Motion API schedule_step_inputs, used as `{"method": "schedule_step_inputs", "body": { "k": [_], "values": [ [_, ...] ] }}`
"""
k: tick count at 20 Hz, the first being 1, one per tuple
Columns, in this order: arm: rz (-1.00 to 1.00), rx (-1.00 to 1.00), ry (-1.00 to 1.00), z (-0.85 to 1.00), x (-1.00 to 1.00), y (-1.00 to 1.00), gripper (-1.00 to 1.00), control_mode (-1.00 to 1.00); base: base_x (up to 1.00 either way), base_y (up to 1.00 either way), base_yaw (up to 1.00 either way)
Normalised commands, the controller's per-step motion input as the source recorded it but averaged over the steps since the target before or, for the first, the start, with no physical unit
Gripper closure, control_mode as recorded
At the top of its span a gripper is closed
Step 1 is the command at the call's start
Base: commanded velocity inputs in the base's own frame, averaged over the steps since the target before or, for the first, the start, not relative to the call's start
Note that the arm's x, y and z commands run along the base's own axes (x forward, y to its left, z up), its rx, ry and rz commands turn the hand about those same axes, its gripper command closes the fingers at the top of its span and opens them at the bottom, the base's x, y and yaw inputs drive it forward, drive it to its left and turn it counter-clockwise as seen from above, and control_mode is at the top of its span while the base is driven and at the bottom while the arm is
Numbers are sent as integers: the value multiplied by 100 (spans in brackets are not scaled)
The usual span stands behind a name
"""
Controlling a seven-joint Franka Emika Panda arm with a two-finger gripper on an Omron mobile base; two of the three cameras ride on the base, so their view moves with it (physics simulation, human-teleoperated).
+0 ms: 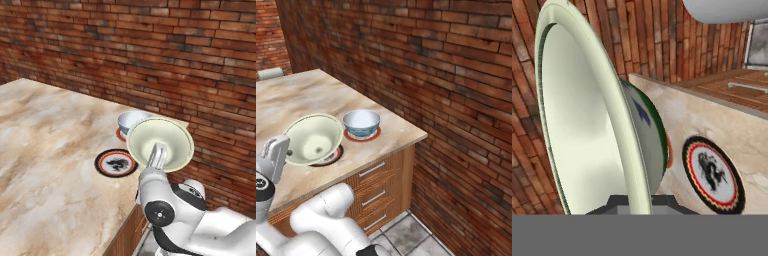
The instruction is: Move the bowls from the cabinet to the plates on the dining table.
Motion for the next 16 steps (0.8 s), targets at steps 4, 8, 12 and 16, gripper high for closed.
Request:
{"method": "schedule_step_inputs", "body": {
  "k": [4,8,12,16],
  "values": [
    [19,-1,1,-6,39,0,100,-100,0,0,0],
    [10,-6,2,-32,48,0,100,-100,0,0,0],
    [5,-11,1,-36,43,0,100,-100,0,0,0],
    [6,-11,0,-37,28,7,100,-100,0,0,0]
  ]
}}
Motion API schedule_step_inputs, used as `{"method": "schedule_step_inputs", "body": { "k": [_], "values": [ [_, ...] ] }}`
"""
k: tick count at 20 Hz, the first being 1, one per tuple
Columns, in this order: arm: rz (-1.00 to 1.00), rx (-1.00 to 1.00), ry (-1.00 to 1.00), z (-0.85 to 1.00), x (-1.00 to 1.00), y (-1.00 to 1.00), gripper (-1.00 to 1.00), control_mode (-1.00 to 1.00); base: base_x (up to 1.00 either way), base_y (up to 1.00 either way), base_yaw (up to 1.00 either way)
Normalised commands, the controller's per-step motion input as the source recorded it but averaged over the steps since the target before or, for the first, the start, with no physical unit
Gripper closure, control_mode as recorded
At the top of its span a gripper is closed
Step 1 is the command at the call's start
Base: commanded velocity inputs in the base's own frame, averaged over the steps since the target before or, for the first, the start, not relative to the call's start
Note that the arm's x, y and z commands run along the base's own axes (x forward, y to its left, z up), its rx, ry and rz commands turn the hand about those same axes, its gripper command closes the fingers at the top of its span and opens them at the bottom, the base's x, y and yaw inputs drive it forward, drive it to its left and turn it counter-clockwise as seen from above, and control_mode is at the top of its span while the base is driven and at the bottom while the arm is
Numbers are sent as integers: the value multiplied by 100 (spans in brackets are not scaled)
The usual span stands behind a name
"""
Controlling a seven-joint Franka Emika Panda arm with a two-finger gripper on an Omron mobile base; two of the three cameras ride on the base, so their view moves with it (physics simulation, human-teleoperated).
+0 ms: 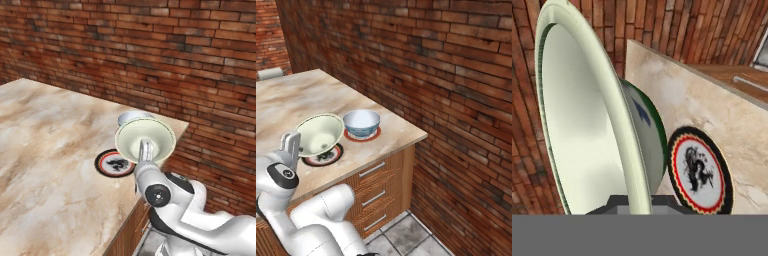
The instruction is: Move the bowls from the cabinet to the plates on the dining table.
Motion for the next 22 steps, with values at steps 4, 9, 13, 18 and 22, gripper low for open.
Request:
{"method": "schedule_step_inputs", "body": {
  "k": [4,9,13,18,22],
  "values": [
    [10,-3,0,-39,4,23,100,-100,0,0,0],
    [13,-1,0,-38,8,22,100,-100,0,0,0],
    [13,-2,0,-46,28,1,100,-100,0,0,0],
    [13,-1,0,-54,28,0,100,-100,0,0,0],
    [12,-2,0,-54,30,-4,100,-100,0,0,0]
  ]
}}
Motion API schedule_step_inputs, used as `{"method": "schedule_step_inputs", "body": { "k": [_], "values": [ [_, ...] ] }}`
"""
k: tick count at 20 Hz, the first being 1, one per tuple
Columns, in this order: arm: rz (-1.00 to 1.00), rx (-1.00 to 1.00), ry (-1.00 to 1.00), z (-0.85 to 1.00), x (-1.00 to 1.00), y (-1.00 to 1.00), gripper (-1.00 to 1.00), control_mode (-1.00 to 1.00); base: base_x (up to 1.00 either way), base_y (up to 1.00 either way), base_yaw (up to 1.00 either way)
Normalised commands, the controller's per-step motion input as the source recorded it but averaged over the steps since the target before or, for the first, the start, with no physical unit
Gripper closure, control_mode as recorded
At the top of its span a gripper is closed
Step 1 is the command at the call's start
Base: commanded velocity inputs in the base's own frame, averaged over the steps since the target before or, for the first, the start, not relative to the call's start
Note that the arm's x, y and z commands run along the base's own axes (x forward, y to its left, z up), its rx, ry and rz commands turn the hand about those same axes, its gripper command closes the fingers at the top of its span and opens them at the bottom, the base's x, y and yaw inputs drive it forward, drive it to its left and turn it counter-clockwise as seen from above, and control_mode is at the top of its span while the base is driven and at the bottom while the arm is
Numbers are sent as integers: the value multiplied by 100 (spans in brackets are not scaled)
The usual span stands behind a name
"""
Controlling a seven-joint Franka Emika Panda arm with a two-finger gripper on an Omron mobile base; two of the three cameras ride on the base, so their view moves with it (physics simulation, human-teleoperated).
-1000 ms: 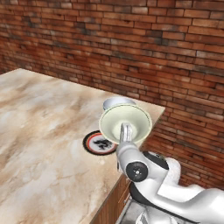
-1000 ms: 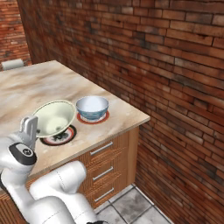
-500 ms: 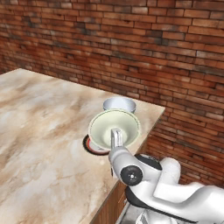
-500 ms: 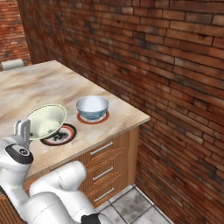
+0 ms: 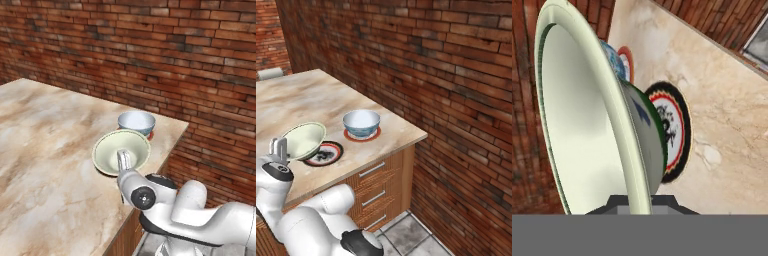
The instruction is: Move the bowls from the cabinet to the plates on the dining table.
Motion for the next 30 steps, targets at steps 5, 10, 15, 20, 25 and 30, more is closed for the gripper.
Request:
{"method": "schedule_step_inputs", "body": {
  "k": [5,10,15,20,25,30],
  "values": [
    [9,-2,0,-44,37,-28,100,-100,0,0,0],
    [11,-1,0,-58,29,-27,100,-100,0,0,0],
    [14,0,0,-63,24,-27,100,-100,0,0,0],
    [9,0,0,-36,27,-48,100,-100,0,0,0],
    [8,0,0,-32,19,-51,100,-100,0,0,0],
    [10,0,0,-37,17,-37,100,-100,0,0,0]
  ]
}}
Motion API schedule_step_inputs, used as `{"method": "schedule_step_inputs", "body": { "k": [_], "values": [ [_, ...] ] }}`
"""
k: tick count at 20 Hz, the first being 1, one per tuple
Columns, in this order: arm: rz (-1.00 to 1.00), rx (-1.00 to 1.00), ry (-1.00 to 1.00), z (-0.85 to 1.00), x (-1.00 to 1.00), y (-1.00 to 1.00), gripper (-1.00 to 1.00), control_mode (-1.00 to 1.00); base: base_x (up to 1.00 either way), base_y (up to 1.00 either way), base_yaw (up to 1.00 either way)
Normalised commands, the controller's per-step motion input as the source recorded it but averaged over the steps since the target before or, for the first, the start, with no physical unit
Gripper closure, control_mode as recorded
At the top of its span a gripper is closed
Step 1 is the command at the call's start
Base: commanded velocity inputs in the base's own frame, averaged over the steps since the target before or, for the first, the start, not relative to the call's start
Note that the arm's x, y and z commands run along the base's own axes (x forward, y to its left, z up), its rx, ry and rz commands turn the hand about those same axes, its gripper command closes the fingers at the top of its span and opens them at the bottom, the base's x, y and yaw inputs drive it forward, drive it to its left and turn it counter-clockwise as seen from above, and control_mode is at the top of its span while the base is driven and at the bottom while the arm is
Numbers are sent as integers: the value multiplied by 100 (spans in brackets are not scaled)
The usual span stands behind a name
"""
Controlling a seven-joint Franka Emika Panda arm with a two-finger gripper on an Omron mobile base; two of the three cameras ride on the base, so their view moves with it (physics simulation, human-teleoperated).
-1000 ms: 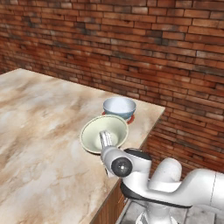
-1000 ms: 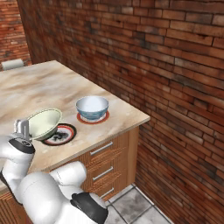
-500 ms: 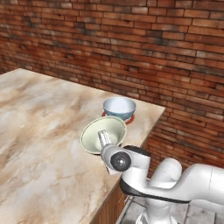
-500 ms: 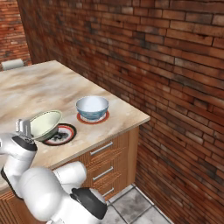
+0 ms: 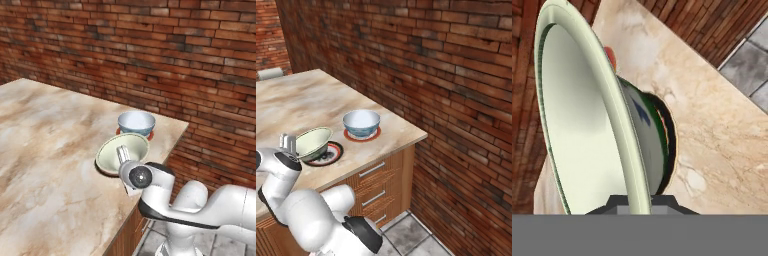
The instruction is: Move the bowls from the cabinet to the plates on the dining table.
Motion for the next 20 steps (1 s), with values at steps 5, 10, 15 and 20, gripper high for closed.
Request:
{"method": "schedule_step_inputs", "body": {
  "k": [5,10,15,20],
  "values": [
    [12,0,0,-46,25,-33,100,-100,0,0,0],
    [15,0,0,-68,29,-20,100,-100,0,0,0],
    [16,0,0,-65,35,-20,100,-100,0,0,0],
    [15,0,0,-56,38,-38,100,-100,0,0,0]
  ]
}}
